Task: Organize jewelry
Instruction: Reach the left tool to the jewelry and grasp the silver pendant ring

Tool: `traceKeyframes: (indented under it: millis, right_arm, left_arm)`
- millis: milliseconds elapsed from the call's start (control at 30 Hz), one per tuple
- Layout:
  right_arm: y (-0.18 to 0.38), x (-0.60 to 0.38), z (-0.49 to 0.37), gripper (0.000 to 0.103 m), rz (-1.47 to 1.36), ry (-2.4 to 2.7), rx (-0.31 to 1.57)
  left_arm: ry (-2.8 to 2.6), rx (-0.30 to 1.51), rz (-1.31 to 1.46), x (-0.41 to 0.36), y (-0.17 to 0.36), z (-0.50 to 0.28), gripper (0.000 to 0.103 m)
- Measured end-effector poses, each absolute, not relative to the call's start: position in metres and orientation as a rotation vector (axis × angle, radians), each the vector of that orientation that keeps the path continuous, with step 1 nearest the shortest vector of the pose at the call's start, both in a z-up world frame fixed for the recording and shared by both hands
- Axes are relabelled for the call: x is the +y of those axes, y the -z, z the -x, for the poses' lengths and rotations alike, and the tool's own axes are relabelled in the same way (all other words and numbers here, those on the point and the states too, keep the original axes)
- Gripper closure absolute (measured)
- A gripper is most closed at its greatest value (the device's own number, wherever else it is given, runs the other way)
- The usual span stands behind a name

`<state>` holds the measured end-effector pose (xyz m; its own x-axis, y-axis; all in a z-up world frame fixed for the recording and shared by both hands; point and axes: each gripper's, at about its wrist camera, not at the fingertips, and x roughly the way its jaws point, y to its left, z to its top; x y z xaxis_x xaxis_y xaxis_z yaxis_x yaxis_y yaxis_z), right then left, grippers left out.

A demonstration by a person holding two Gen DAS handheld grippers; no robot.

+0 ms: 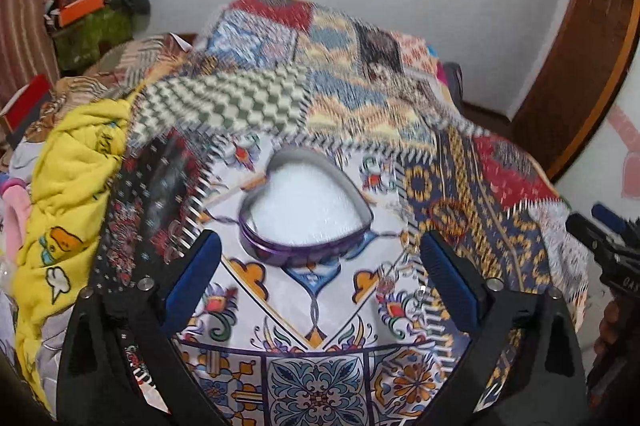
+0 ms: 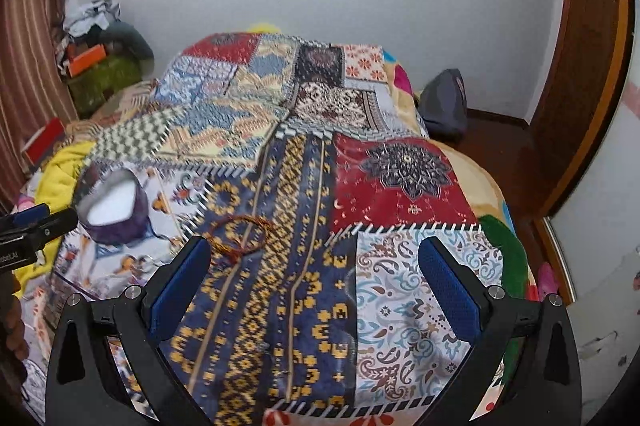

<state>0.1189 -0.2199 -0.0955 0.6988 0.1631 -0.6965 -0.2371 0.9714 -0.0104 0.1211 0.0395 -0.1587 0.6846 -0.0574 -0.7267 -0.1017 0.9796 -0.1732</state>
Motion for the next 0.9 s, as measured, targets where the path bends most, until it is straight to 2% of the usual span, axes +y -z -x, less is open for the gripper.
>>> traceKeyframes:
  millis: [133,200,333,400,500,600,767,833,900]
  right_arm:
    - [0.108,-0.22,-0.124,0.006,0.09,-0.254,0.795]
    - [0.115,-0.218,-0.126,0.016,0.08,-0.281,0.827]
    - [0.125,-0.209,-0.127,0.025,0.074,-0.339,0.866]
    - [0.129,-0.202,-0.129,0.031,0.073,-0.381,0.885]
    - [0.131,-0.193,-0.127,0.035,0.079,-0.426,0.897]
    - [0.133,-0.184,-0.127,0.042,0.088,-0.472,0.91]
    - [0.142,-0.17,-0.129,0.042,0.088,-0.52,0.946]
    - [0.147,-0.166,-0.131,0.042,0.074,-0.54,0.973]
    - [0.149,-0.162,-0.131,0.049,0.074,-0.555,0.988]
  left_arm:
    - [0.036,0.877,0.16,0.024,0.177,-0.127,0.016]
    - [0.065,0.9,0.145,0.017,0.183,-0.129,0.024]
    - [0.115,0.929,0.113,0.003,0.191,-0.133,0.036]
    - [0.134,0.943,0.099,-0.002,0.195,-0.136,0.049]
    - [0.159,0.973,0.082,-0.008,0.203,-0.141,0.062]
    - [0.178,0.992,0.077,-0.011,0.21,-0.142,0.067]
    - [0.196,0.987,0.081,-0.01,0.213,-0.145,0.067]
    - [0.2,0.982,0.076,-0.011,0.215,-0.147,0.072]
    - [0.196,0.978,0.062,-0.012,0.216,-0.147,0.083]
